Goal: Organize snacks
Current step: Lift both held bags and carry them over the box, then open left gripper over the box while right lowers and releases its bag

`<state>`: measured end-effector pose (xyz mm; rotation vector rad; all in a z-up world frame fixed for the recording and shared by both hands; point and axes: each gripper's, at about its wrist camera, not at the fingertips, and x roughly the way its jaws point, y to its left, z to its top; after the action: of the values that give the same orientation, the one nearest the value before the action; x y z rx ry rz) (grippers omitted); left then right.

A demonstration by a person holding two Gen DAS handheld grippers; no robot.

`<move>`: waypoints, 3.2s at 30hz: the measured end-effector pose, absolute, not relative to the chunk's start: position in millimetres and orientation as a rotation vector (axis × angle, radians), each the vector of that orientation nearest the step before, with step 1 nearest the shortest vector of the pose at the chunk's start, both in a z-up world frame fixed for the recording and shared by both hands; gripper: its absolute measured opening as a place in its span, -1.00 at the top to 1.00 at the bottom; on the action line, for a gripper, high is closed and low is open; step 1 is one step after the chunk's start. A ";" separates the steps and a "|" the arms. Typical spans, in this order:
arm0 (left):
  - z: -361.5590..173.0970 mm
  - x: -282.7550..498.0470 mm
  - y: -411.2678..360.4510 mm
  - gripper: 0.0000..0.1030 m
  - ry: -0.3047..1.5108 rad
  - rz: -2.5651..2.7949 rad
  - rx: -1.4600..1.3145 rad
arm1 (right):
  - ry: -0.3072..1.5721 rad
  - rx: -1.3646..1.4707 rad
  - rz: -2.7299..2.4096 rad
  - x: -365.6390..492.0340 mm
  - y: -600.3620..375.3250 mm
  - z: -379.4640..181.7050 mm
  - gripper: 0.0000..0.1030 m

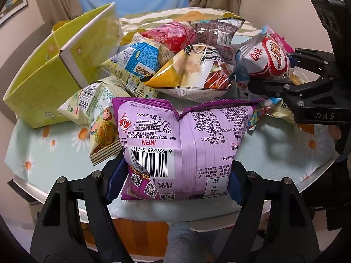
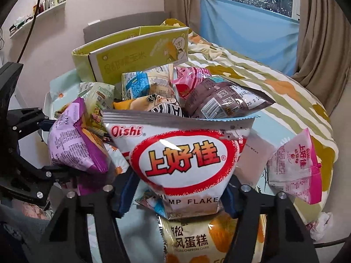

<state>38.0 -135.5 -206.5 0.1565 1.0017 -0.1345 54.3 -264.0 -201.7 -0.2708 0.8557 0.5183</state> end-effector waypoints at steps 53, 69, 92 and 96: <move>-51.0 202.5 133.6 -0.45 0.842 -0.030 0.113 | 0.770 0.034 0.401 166.8 -43.9 -40.7 -0.06; -76.9 194.3 152.3 -1.00 0.901 -0.127 0.135 | 0.898 0.046 0.317 190.7 -14.0 -70.4 -0.06; -71.0 163.9 187.9 -1.00 0.908 0.038 0.046 | 0.953 0.056 0.458 211.9 14.6 -97.7 -0.99; -69.1 160.7 184.3 -1.00 0.899 0.041 0.049 | 0.949 0.037 0.461 202.4 15.5 -95.3 -0.99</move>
<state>160.7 184.3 -69.1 0.0490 0.8993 0.0412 202.4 15.5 -95.3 0.0366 0.9491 0.4606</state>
